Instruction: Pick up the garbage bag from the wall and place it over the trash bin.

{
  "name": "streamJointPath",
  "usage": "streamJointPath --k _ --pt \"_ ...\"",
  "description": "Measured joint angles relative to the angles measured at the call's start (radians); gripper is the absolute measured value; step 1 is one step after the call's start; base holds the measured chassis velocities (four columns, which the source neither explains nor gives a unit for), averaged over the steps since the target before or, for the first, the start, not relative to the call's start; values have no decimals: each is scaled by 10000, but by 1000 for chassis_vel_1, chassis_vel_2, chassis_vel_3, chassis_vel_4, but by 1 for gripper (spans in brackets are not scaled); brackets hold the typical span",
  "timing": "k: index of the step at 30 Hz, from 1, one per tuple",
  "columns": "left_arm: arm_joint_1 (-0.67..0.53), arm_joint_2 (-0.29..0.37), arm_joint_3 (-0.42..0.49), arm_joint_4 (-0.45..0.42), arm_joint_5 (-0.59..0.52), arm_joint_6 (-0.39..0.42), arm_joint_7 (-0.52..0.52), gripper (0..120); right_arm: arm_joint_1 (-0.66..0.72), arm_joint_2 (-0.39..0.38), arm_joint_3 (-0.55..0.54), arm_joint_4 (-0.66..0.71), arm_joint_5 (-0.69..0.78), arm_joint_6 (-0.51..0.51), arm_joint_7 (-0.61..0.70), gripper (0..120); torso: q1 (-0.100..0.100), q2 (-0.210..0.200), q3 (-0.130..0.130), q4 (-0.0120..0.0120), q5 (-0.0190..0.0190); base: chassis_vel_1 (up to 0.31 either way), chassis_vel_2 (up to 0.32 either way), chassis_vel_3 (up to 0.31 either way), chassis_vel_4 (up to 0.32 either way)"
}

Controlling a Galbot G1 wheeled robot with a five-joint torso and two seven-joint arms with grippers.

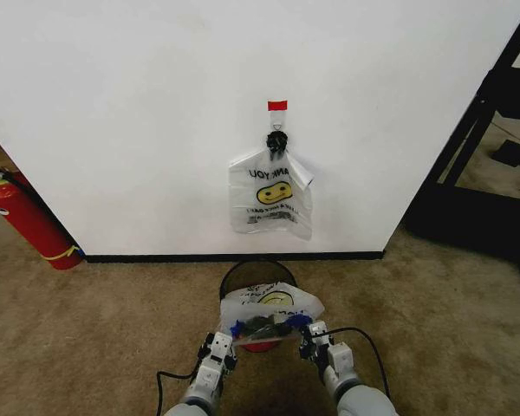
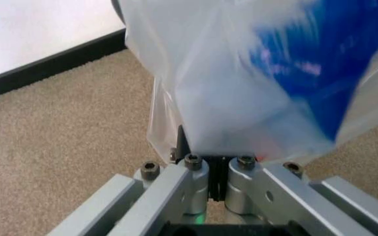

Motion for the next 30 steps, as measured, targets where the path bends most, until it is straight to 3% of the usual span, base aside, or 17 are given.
streamJointPath --k 9,14,26,30 --pt "-19 9 95 -80 8 11 52 0 93 46 23 -30 122 71 21 0 0 0 0 0 0 0 0 0 0" --pt "164 188 -23 -395 175 54 59 13 -91 -11 146 240 88 72 -17 0 0 0 0 0 0 0 0 0 0" --pt "703 539 -209 -1140 914 261 61 54 -908 -403 676 1103 -266 99 -220 39 -1 0 0 0 0 0 0 0 0" --pt "881 612 -446 -1375 1495 -188 209 73 -1436 -559 993 1609 -354 200 -413 59 -1 0 0 0 0 0 0 0 0"
